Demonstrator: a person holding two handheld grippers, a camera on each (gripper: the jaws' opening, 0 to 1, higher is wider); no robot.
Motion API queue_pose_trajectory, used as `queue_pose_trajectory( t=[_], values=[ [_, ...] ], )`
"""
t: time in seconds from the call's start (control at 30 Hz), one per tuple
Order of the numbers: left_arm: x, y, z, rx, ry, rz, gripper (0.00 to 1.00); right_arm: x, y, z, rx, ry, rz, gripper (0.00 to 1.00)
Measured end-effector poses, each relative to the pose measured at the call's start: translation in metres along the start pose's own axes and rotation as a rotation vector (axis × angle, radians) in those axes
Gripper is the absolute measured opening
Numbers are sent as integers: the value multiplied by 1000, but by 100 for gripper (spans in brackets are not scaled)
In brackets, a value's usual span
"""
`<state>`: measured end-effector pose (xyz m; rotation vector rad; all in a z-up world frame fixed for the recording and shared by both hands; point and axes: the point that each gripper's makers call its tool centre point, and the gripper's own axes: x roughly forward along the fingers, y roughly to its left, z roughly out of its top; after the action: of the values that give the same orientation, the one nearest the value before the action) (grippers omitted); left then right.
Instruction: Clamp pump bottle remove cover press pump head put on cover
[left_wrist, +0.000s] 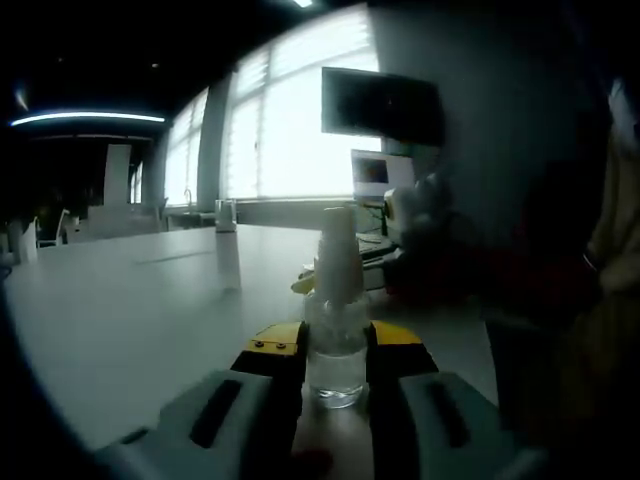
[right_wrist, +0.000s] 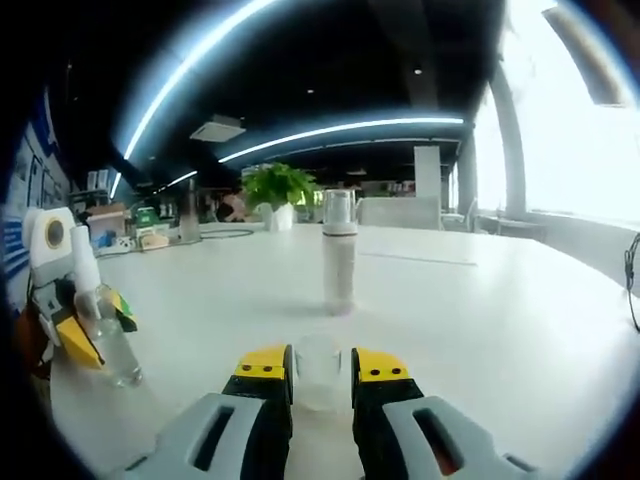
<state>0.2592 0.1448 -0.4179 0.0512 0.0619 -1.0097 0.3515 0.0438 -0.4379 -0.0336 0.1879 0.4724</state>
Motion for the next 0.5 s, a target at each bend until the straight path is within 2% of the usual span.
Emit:
queue_pose_trajectory(
  t=[0.5],
  values=[
    [0, 0, 0, -1, 0, 0, 15, -1, 1, 1, 3, -6, 6, 18]
  ],
)
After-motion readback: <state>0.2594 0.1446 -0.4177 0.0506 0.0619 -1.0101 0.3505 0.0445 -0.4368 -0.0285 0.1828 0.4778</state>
